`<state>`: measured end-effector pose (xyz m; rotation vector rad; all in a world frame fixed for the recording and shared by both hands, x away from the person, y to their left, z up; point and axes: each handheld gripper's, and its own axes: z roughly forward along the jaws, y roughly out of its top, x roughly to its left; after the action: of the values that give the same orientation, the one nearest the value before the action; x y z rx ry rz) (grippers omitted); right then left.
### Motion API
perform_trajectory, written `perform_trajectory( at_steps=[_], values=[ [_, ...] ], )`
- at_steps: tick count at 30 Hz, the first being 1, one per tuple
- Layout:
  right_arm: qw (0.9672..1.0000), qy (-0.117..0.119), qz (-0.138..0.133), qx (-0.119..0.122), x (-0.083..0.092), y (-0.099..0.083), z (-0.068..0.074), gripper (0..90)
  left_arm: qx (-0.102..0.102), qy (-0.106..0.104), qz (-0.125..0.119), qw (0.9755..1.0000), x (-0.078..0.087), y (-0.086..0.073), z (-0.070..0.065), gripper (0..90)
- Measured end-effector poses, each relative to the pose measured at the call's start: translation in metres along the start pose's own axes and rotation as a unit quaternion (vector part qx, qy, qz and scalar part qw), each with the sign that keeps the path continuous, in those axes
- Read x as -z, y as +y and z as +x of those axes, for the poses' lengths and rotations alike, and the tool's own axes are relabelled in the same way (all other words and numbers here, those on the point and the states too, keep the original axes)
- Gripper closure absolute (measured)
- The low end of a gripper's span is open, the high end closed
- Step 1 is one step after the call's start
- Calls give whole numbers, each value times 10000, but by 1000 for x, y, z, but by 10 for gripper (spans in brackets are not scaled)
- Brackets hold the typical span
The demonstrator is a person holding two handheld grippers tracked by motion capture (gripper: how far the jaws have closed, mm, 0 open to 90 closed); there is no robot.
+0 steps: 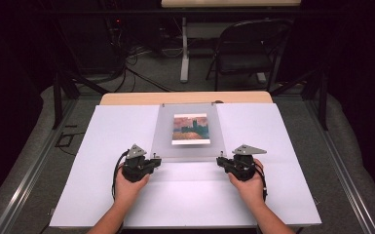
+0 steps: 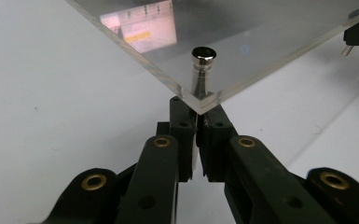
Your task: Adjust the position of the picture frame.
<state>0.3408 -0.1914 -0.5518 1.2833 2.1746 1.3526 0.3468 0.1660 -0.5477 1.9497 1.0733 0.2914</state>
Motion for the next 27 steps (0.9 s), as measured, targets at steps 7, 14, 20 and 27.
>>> perform_trajectory(
  at_steps=[7,14,20,27],
  values=[
    [10000,-27,43,-8,-4,-1,-1,850,-13,3,58,10000,-3,-2,1,849],
    [9999,-37,122,-11,-7,-5,-2,849,-46,12,156,9999,-6,-4,1,848],
    [9997,-44,231,19,-9,-7,-2,848,-63,12,239,9997,-9,-7,2,847],
    [9997,-74,243,44,-10,-9,-1,852,-82,38,212,9997,-9,-8,1,847]
  ],
)
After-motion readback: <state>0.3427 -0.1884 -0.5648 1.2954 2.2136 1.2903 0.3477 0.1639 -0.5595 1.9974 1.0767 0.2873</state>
